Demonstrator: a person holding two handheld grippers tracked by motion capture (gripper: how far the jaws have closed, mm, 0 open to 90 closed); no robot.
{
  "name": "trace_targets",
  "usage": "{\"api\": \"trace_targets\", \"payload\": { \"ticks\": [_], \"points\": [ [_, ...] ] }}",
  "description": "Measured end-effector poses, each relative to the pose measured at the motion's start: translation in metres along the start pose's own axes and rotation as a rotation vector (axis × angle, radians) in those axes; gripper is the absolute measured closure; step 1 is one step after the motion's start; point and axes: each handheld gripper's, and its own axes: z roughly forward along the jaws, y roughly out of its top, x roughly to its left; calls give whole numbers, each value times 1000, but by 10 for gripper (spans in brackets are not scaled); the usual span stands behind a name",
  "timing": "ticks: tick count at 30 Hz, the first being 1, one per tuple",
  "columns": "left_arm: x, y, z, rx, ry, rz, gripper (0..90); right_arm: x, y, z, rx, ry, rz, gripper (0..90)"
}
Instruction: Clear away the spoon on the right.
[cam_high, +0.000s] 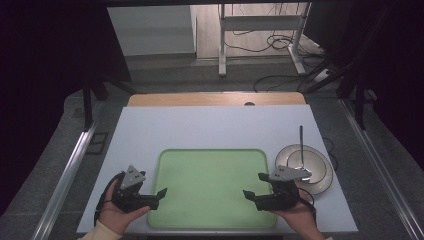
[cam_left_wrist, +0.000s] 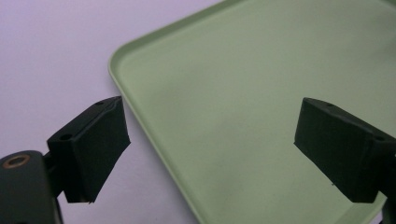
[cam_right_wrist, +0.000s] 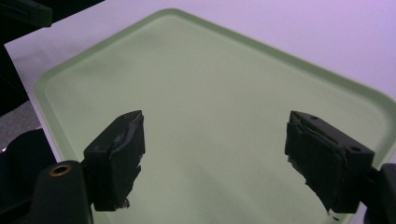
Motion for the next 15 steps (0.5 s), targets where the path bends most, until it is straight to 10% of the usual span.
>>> {"api": "trace_targets", "payload": {
  "ticks": [15],
  "points": [
    [3,1,4,6,-2,12,100,0,-2,6,37,2,-12,199]
  ]
}}
